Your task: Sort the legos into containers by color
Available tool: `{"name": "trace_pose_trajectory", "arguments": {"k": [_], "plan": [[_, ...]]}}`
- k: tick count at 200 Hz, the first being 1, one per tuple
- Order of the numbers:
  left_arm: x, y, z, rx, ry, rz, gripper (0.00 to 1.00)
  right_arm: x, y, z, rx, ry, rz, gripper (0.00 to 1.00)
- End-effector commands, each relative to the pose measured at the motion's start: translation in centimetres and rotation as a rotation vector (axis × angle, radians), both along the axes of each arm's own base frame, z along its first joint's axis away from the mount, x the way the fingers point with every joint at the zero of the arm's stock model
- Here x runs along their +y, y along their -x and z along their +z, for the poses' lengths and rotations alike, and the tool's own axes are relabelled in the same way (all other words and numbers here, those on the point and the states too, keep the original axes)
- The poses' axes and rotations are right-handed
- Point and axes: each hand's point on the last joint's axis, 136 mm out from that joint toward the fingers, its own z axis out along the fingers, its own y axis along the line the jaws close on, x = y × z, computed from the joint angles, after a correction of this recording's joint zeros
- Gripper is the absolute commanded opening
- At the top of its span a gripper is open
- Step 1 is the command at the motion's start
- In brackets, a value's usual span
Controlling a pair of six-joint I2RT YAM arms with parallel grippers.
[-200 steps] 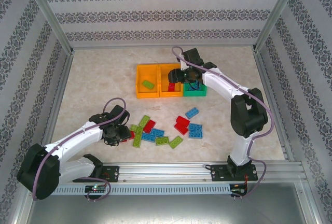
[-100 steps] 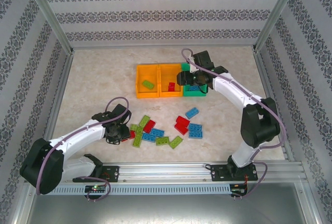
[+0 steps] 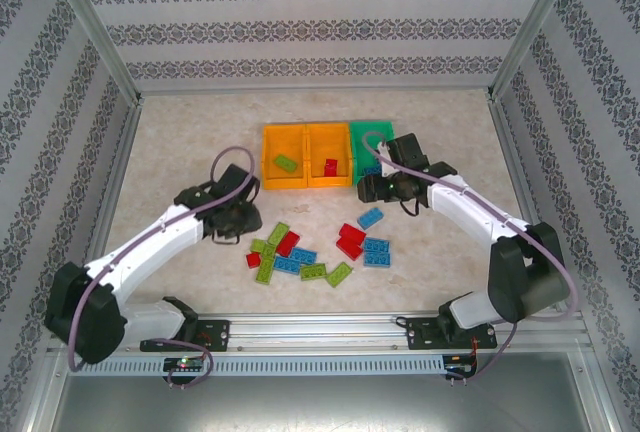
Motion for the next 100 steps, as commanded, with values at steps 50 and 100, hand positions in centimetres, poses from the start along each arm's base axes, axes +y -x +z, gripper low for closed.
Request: {"name": "trace_pose_trajectory", "arguments": {"k": [50,100], "plan": [[-12.0,-13.2,4.1,-0.142,0.193,-0.31,0.25,2.3,4.2,-2.6,0.014,-0.01,0.099,0.68],[-16.1,-19.4,2.0,-0.119,0.224,-0.366,0.25,3.5,5.5,-3.1,0.045,-0.083,0.131,0.68]]}}
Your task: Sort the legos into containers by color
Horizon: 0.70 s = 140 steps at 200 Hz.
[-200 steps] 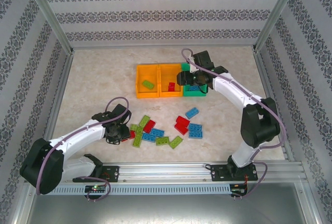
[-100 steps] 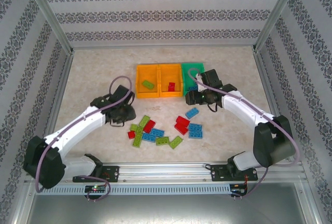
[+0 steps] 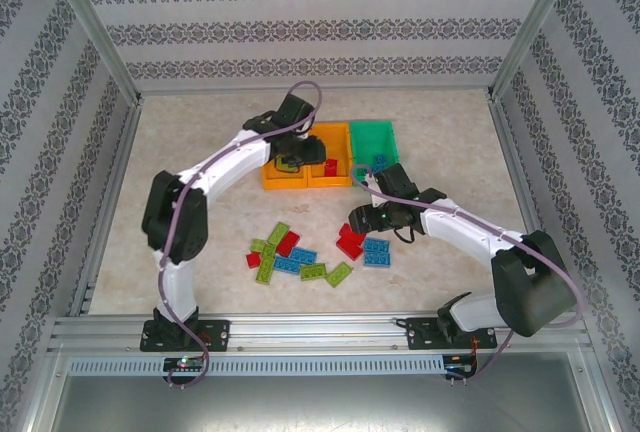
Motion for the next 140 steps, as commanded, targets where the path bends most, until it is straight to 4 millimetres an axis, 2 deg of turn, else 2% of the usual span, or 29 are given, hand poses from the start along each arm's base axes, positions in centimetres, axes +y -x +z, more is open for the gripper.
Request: {"name": "trace_pose_trajectory", "arguments": {"k": [1,28,45,60,97,119,140], "plan": [[-1.4,-2.0,-0.1,-0.007,0.024,-0.059,0.25,1.5,0.2,1.0,-0.017,-0.075,0.03,0.68],[-1.8,-3.6,-1.3,0.022,0.011,-0.049,0.3,2.2,1.3,0.6,-0.016,-0.049,0.092,0.69],[-2.1,-4.1,-1.2,0.018,0.017,-0.043,0.35,2.5,1.7,0.5,-0.021,-0.028,0.123,0.7],[-2.2,-4.3,-0.8,0.009,0.025,-0.041,0.46,2.8,1.8,0.4,-0.024,-0.018,0.14,0.7],[-1.9,-3.8,0.4,-0.004,0.031,-0.031,0.66,3.8,1.9,-0.2,-0.007,0.039,0.191,0.69],[-1.3,-3.2,1.4,-0.023,0.031,-0.022,0.69,4.0,2.4,-0.9,0.034,0.069,0.213,0.68],[-0.4,-2.5,1.5,-0.027,0.017,-0.009,0.7,4.1,3.0,-1.5,0.073,0.056,0.216,0.68]]}}
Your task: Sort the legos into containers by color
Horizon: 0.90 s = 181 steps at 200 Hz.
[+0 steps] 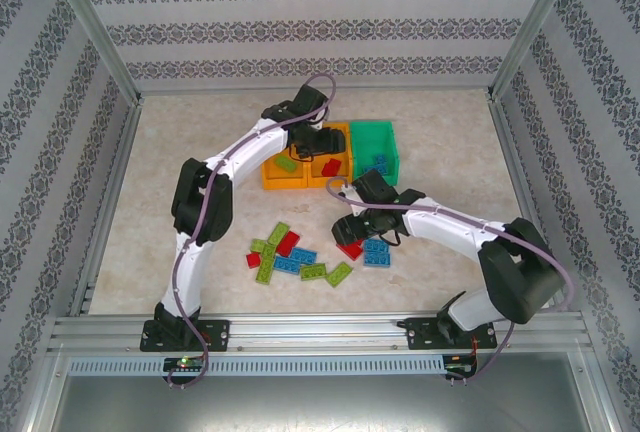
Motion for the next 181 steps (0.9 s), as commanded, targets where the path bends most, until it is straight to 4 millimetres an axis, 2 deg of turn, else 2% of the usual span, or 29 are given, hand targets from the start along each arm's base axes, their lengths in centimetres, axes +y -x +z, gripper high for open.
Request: {"name": "trace_pose_trajectory", "arguments": {"k": [1,54,94,115,150,181], "plan": [[1.7,0.5,3.2,-0.052,0.002,0.027,0.7,0.0,0.8,-0.4,0.037,0.023,0.023,0.68],[3.7,2.4,2.7,-0.042,0.004,0.069,0.73,1.6,1.1,-0.9,0.082,-0.018,0.028,0.67],[6.1,3.2,1.8,-0.02,-0.001,0.114,0.74,3.0,0.2,-1.9,0.108,-0.035,0.024,0.69],[7.0,3.6,2.0,-0.025,0.003,0.132,0.74,3.6,-0.7,-2.3,0.105,-0.033,0.015,0.69],[8.3,4.4,2.0,-0.026,-0.014,0.155,0.74,5.3,-3.2,-1.2,0.051,-0.083,-0.017,0.7],[9.2,5.3,1.3,-0.011,-0.031,0.166,0.75,5.8,-3.6,0.4,0.016,-0.09,0.022,0.71]]}}
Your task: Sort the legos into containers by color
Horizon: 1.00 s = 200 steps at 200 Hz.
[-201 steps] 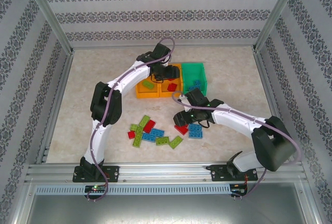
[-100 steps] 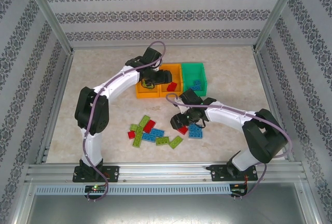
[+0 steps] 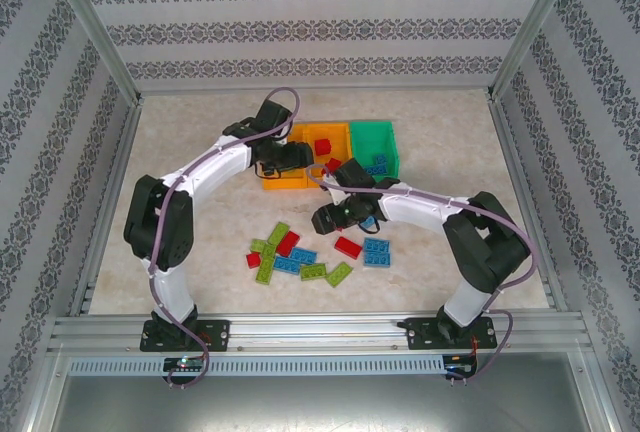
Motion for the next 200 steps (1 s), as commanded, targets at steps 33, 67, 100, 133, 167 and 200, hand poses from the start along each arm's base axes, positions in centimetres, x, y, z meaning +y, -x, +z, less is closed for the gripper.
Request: {"name": "trace_pose_trajectory", "arguments": {"k": [33,67,100,133,167,200], "plan": [[1.8,0.4,0.4,-0.032,-0.012,0.048,0.75,-0.3,-0.1,2.4,-0.088,0.043,0.061,0.73],[2.1,0.7,0.4,-0.03,-0.006,0.059,0.75,-1.4,-0.2,1.3,-0.109,0.151,0.146,0.76],[2.6,0.8,0.8,-0.037,-0.001,0.071,0.75,-1.6,-0.9,-0.5,-0.126,0.217,0.212,0.76],[3.3,1.3,1.1,-0.041,0.001,0.083,0.75,-1.3,-1.3,-1.9,-0.111,0.245,0.261,0.75],[4.5,1.9,1.2,-0.043,0.0,0.11,0.76,-1.1,-1.5,-2.7,-0.097,0.267,0.279,0.65],[6.0,2.7,1.3,-0.044,0.001,0.143,0.76,-1.1,-1.5,-3.3,-0.079,0.292,0.284,0.54]]}}
